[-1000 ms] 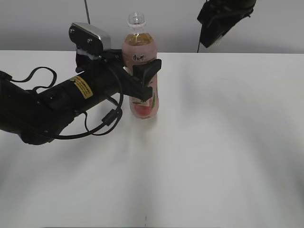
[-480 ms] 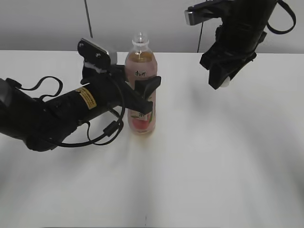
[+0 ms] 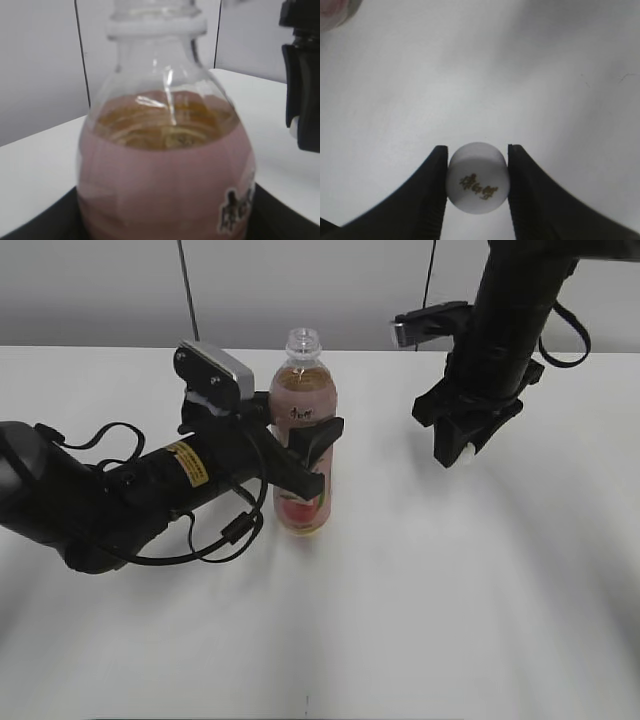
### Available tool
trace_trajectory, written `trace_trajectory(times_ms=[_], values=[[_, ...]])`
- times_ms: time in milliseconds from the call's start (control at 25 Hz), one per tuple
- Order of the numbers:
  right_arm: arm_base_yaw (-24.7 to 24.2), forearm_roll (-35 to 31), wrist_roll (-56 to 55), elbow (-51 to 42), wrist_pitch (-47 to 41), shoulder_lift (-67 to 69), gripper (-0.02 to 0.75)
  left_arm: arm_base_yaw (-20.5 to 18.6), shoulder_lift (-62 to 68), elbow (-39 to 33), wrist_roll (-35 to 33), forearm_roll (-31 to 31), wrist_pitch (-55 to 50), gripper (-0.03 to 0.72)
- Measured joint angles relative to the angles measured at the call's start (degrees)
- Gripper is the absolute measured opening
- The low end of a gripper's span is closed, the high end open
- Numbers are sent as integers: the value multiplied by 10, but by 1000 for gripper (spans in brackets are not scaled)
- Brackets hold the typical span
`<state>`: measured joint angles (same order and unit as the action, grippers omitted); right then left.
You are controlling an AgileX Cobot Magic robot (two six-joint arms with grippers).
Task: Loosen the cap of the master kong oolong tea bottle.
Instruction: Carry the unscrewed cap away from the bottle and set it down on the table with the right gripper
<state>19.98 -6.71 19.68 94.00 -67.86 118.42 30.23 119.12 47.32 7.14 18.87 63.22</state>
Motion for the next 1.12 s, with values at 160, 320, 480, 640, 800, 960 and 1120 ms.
trace_trajectory(times_ms=[160, 320, 480, 640, 800, 960, 1120], values=[[-1, -1, -2, -5, 26, 25, 275, 0, 0, 0, -2, 0, 4, 437], [-1, -1, -4, -5, 40, 58, 275, 0, 0, 0, -4, 0, 4, 437], [-1, -1, -10, -5, 65, 95, 275, 0, 0, 0, -5, 0, 4, 437], [-1, -1, -18, -7, 86, 113, 275, 0, 0, 0, -5, 0, 7, 437], [-1, -1, -20, -7, 93, 113, 284, 0, 0, 0, -5, 0, 12, 437], [-1, -1, -20, -7, 97, 113, 388, 0, 0, 0, -5, 4, 12, 437], [-1, -1, -20, -7, 99, 113, 503, 0, 0, 0, -5, 14, 12, 443]])
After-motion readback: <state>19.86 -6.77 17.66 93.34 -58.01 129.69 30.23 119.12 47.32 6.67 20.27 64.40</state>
